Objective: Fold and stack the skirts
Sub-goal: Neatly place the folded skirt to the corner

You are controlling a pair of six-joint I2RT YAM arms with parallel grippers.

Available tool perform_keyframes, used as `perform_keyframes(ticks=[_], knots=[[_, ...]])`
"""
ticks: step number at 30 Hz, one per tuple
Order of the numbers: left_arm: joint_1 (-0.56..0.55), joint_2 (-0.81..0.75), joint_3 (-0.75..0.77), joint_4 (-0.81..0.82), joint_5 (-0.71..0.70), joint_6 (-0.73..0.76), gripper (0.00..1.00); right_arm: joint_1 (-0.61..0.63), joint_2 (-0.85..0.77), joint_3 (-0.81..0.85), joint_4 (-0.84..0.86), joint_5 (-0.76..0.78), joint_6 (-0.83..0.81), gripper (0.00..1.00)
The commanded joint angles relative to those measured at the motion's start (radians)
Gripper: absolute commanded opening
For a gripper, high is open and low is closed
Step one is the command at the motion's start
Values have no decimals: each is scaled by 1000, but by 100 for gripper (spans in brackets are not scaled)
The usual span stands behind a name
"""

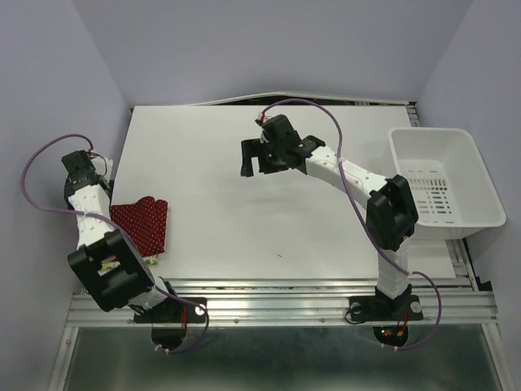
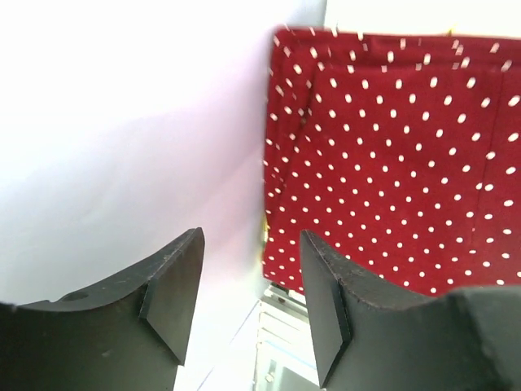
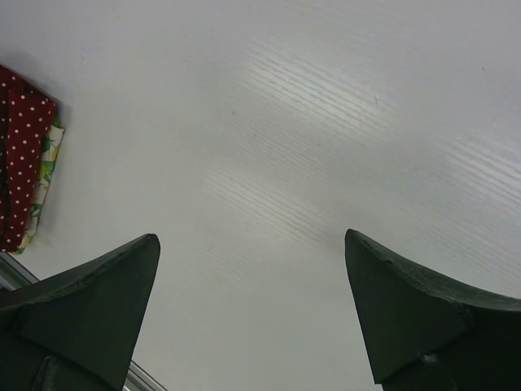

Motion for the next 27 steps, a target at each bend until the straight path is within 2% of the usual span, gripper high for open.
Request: perform_keyframes(ticks=[1, 4, 5, 10, 11, 16, 17, 18, 19, 20, 21, 25, 27], knots=[[-25, -64, 72, -93, 55, -4, 62, -18, -37, 33, 19, 12, -72, 100], [-74, -64, 104, -139, 133, -21, 63, -60, -63, 14, 19, -31, -118, 100], [-94, -61, 115, -148, 174, -27, 70, -73, -84, -5, 20, -49, -131, 100], [-276, -40, 203, -159, 237, -117, 75, -164, -172, -94, 23, -73, -183, 100], [-334, -31, 226, -159, 248, -125, 89, -201, -190, -111, 23, -76, -192, 100], [-502, 55, 410, -150, 320, -208, 90, -310, -288, -251, 16, -68, -255, 100], [-532, 93, 437, -136, 322, -240, 96, -336, -322, -307, 14, -60, -263, 100], [-561, 112, 458, -127, 314, -254, 99, -350, -337, -335, 16, -51, -273, 100], [-639, 149, 490, -105, 305, -268, 99, -359, -368, -392, 17, -42, -299, 100], [-702, 167, 503, -95, 302, -292, 99, -370, -385, -419, 17, -25, -327, 100], [-703, 181, 510, -84, 300, -302, 99, -370, -400, -446, 20, -25, -327, 100], [-850, 244, 472, 22, 309, -357, 99, -370, -468, -558, 32, -1, -364, 100], [-884, 250, 443, 57, 337, -380, 99, -370, -492, -602, 58, -2, -372, 100]])
